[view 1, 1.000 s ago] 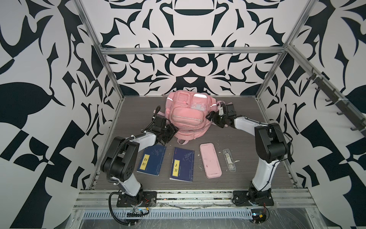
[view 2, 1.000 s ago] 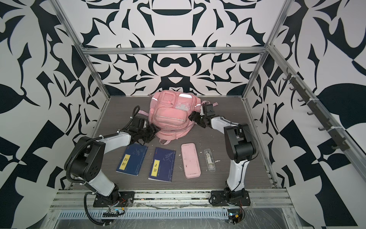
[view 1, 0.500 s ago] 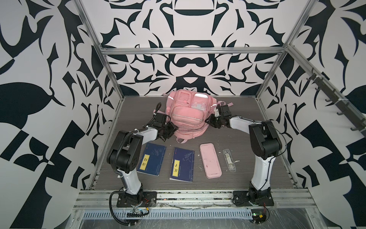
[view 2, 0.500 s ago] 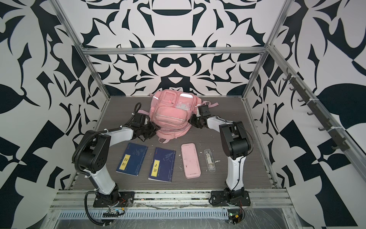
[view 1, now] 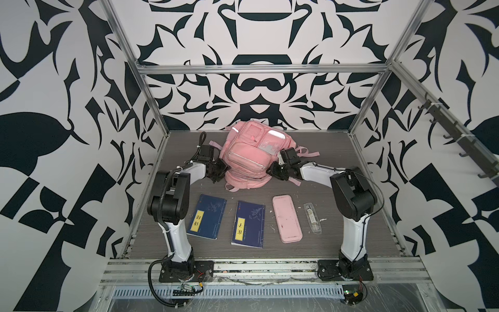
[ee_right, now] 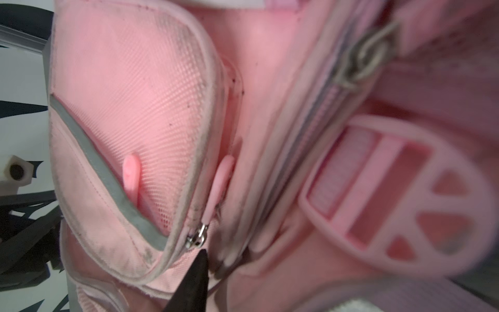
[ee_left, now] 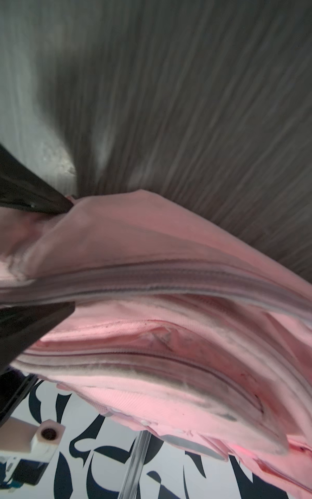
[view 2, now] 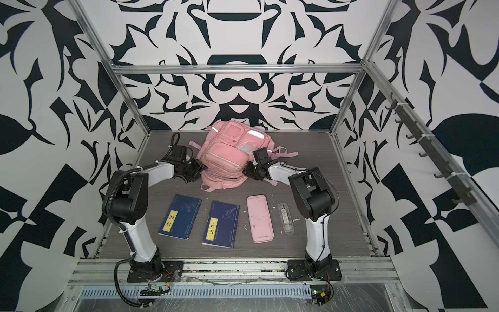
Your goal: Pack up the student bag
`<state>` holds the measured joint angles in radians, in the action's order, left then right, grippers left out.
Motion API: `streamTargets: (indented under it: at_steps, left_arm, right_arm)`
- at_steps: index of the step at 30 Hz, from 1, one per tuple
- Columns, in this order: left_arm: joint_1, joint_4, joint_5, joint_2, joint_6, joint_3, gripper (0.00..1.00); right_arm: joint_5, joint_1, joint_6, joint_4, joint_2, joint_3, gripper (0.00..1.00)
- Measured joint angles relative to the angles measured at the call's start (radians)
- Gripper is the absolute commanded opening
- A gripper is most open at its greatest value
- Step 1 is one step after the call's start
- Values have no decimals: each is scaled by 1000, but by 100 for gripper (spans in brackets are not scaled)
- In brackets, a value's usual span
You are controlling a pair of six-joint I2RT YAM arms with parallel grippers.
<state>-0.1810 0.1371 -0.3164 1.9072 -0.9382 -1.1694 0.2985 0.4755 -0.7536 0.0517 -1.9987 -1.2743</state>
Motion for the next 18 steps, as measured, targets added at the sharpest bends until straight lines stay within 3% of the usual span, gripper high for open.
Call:
streamTargets:
  at_steps: [5,11,18]
  left_arm:
    - [23,2,5,16,48,-39,65]
    - [23,19,6,-35,98,-35,78]
    - [8,27,-2,-220,124,0,76]
  right_arm:
    - [15,36,8,27,12,0,59]
    - [-8,56,117,127,138,22,67]
    - [-159,54,286,167,328,117,65]
